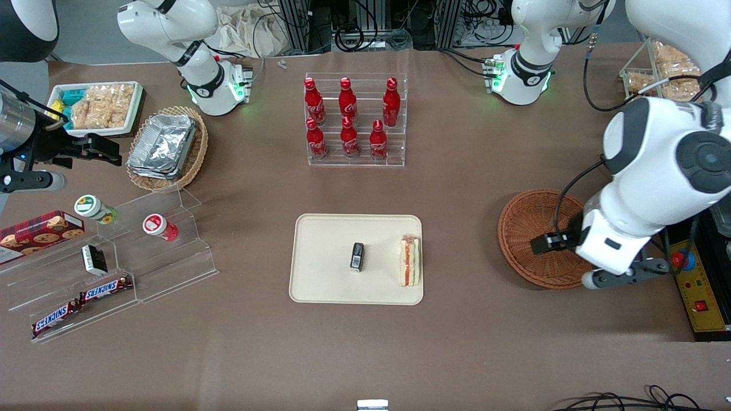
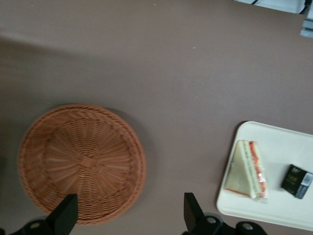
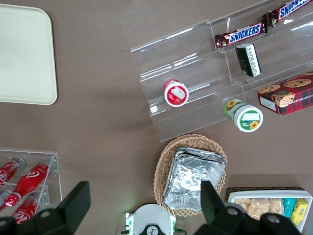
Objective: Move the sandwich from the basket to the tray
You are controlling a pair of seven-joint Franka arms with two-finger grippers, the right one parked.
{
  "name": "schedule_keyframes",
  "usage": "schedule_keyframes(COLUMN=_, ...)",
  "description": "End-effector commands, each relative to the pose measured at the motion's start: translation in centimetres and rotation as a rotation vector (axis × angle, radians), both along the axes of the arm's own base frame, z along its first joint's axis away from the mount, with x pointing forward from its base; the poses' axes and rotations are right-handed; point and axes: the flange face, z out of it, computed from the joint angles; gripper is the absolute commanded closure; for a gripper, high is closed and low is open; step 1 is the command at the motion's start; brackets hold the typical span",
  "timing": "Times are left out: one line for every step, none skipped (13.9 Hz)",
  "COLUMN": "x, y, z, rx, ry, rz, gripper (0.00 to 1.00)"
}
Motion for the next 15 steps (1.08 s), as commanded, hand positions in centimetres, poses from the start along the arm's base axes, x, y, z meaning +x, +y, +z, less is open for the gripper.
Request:
schedule_keyframes(x=-2.6, y=1.9, z=0.5, rx=0.013, ry=0.016, rz=-0.036, gripper=0.02)
schedule_keyframes(x=-3.2, y=2.4, z=0.2, rx=0.019, ry=0.027, rz=-0.055, gripper=0.02)
schedule_keyframes(x=-3.6, y=3.1, z=0.1, rx=0.024, ry=0.033, rz=-0.053, gripper=0.01)
schedule_keyframes(x=-3.9, y=3.3, z=0.2, rx=0.026, ry=0.034, rz=-0.050, gripper=0.01)
schedule_keyframes(x=-3.9, y=3.5, z=0.3, rx=0.026, ry=0.033, rz=-0.047, gripper=0.01)
schedule_keyframes(x=-3.8, y=3.6, z=0.3, rx=0.024, ry=0.031, rz=-0.045, gripper=0.01)
schedule_keyframes(x=-3.7, y=3.7, z=0.3, rx=0.022, ry=0.028, rz=-0.045, gripper=0.01)
schedule_keyframes(x=-3.6, y=3.6, z=0.4, rx=0.006, ry=0.026, rz=-0.041, gripper=0.00)
schedule_keyframes(x=-3.4, y=4.9, z=0.5, rx=-0.014, ry=0.028, rz=-0.028, gripper=0.00)
schedule_keyframes(x=-3.3, y=6.1, z=0.4, rx=-0.038, ry=0.032, rz=-0.053, gripper=0.00)
schedule_keyframes(x=-3.3, y=6.8, z=0.5, rx=-0.059, ry=0.034, rz=-0.077, gripper=0.00)
schedule_keyframes(x=-3.2, y=7.2, z=0.6, rx=-0.063, ry=0.032, rz=-0.077, gripper=0.00)
schedule_keyframes(x=-3.0, y=7.2, z=0.4, rx=-0.054, ry=0.034, rz=-0.083, gripper=0.00)
schedule_keyframes(x=-2.8, y=7.2, z=0.3, rx=-0.052, ry=0.043, rz=-0.084, gripper=0.00)
schedule_keyframes(x=-2.8, y=7.2, z=0.3, rx=-0.051, ry=0.051, rz=-0.091, gripper=0.00)
